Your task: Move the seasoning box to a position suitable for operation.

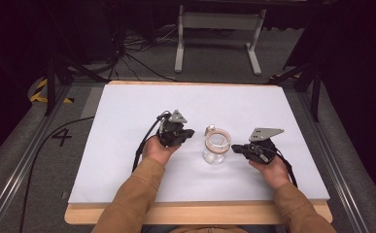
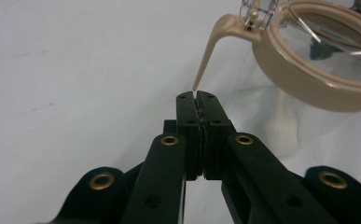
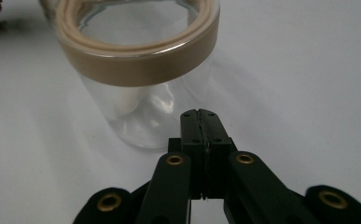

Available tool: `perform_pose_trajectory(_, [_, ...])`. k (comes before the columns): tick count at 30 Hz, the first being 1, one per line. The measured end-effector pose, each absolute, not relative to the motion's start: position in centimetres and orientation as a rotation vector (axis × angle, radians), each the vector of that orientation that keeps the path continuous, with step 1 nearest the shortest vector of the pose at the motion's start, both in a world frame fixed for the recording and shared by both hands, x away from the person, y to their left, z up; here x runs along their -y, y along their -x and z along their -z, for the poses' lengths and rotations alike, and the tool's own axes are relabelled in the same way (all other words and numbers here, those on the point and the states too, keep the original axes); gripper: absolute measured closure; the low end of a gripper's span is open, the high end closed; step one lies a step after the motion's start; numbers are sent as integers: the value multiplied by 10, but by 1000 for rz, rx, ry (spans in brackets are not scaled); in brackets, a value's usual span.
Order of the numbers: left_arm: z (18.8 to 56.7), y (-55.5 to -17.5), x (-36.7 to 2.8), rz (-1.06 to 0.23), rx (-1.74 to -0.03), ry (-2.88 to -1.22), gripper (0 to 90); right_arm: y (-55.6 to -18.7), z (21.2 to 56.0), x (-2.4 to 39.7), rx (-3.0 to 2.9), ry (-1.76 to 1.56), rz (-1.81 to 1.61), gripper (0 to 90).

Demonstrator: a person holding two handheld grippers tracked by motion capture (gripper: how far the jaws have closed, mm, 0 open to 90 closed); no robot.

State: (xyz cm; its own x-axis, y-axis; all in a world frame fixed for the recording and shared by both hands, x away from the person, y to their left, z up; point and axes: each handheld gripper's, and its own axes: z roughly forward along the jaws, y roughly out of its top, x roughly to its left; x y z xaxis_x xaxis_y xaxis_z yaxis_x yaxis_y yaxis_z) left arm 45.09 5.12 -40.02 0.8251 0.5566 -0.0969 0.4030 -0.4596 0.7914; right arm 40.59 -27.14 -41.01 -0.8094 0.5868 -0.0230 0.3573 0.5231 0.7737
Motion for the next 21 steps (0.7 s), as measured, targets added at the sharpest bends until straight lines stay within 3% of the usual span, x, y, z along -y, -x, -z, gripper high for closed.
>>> perform_pose_trajectory(7, [402,-447,-68,-229,-755,-2095,884,-426,421,265,-2514,-817,-1185,897])
perform_pose_trajectory(21, [402,-448,-69,-224,-758,-2096,882,-419,421,257,-2593,-785,-1180,897])
